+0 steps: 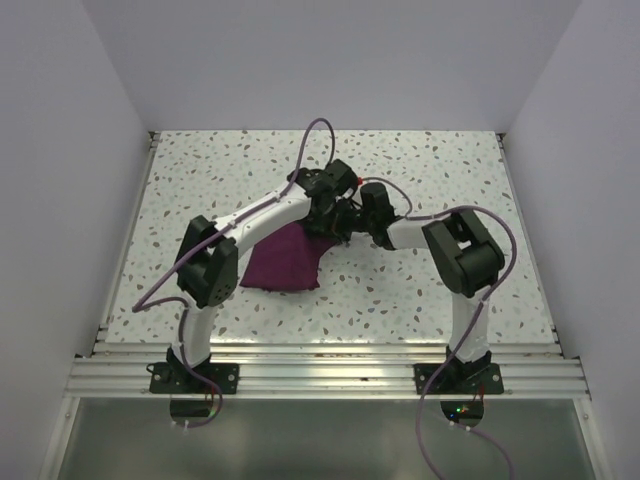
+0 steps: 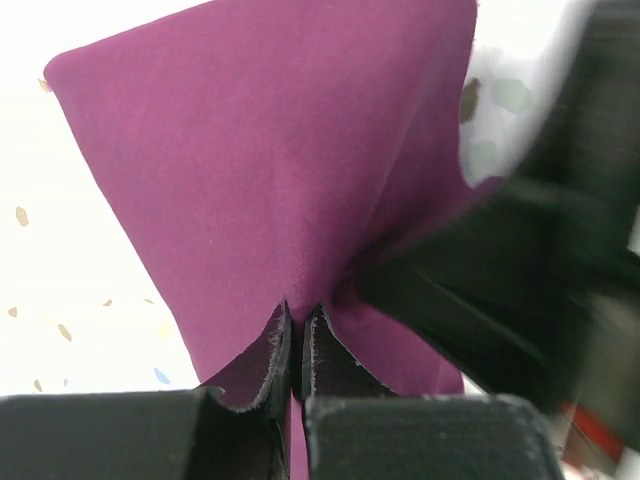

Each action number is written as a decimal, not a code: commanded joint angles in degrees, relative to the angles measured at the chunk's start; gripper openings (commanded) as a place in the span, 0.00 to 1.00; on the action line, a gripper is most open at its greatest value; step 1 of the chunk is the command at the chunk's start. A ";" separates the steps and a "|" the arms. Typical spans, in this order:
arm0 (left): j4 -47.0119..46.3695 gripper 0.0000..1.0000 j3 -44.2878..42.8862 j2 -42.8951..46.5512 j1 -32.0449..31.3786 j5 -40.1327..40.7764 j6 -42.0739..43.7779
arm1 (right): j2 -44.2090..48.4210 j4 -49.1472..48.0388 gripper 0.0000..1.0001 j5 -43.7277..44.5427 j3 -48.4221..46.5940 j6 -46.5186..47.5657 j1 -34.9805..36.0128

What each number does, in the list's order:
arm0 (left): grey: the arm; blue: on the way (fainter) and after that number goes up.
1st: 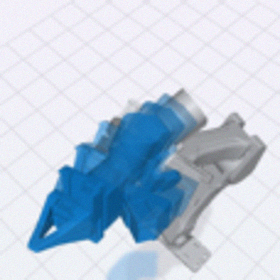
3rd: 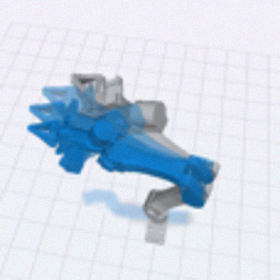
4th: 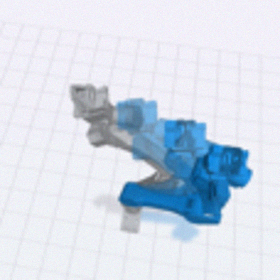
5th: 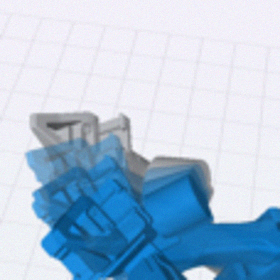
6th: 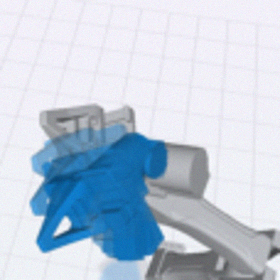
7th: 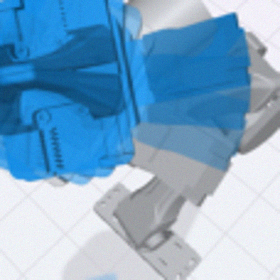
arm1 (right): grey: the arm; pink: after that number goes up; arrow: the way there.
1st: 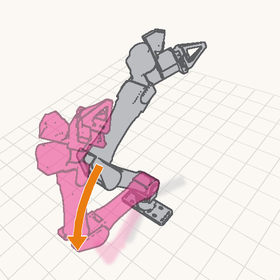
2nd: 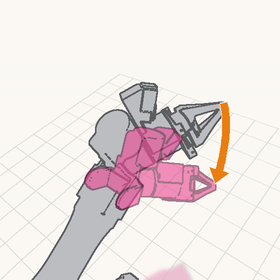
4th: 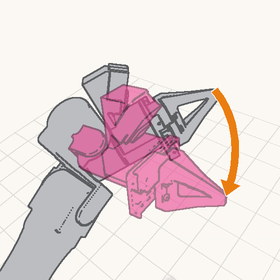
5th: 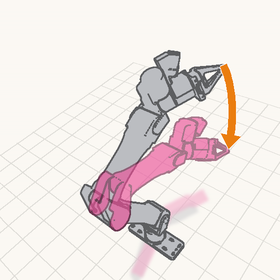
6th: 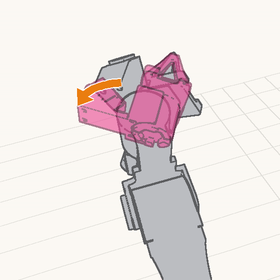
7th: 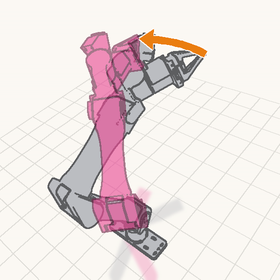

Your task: Prepare the surgical pack

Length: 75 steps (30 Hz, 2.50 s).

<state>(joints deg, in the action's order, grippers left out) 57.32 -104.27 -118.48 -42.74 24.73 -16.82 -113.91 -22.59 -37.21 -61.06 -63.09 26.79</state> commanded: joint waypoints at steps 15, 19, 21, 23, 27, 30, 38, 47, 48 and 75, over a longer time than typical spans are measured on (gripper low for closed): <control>-5.29 0.00 2.14 7.20 -1.47 -7.68 1.17 | -8.53 -12.39 0.00 14.81 -3.82 -5.11 7.15; -5.46 0.00 3.37 7.03 -1.47 -7.42 1.35 | -5.90 -10.76 0.00 9.71 0.05 -3.45 4.42; -5.20 0.00 3.46 6.77 -1.47 -7.42 1.44 | -2.91 -7.31 0.00 9.00 0.59 0.24 3.10; -4.85 0.00 3.46 6.68 -1.47 -7.15 1.44 | -1.06 -5.36 0.00 8.04 0.94 2.35 2.05; -5.02 0.00 4.16 7.29 -1.47 -7.33 1.53 | -1.66 -5.71 0.00 6.01 -0.55 2.45 1.60; -5.38 0.00 4.69 7.29 -1.47 -8.56 1.96 | -3.68 -10.01 0.00 6.71 -1.52 -0.97 1.52; -6.69 0.00 7.15 7.03 -1.64 -11.46 1.61 | -10.10 -23.37 0.00 14.71 -3.37 -9.59 -0.50; -8.01 0.06 9.08 5.89 -1.47 -12.07 1.70 | -13.80 -19.44 0.00 6.37 -7.58 -9.08 -4.72; -8.10 0.15 8.73 5.89 -1.38 -12.51 1.70 | -13.45 -17.86 0.00 3.93 -7.76 -8.11 -4.81; -21.36 0.04 13.20 8.35 11.36 -30.88 -7.52 | -16.69 -31.42 0.00 -1.21 -8.10 -14.23 -2.79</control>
<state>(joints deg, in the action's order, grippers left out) 39.33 -93.51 -108.73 -31.31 -2.22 -22.41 -126.74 -42.13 -41.28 -65.39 -71.09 24.12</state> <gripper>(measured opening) 0.057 0.007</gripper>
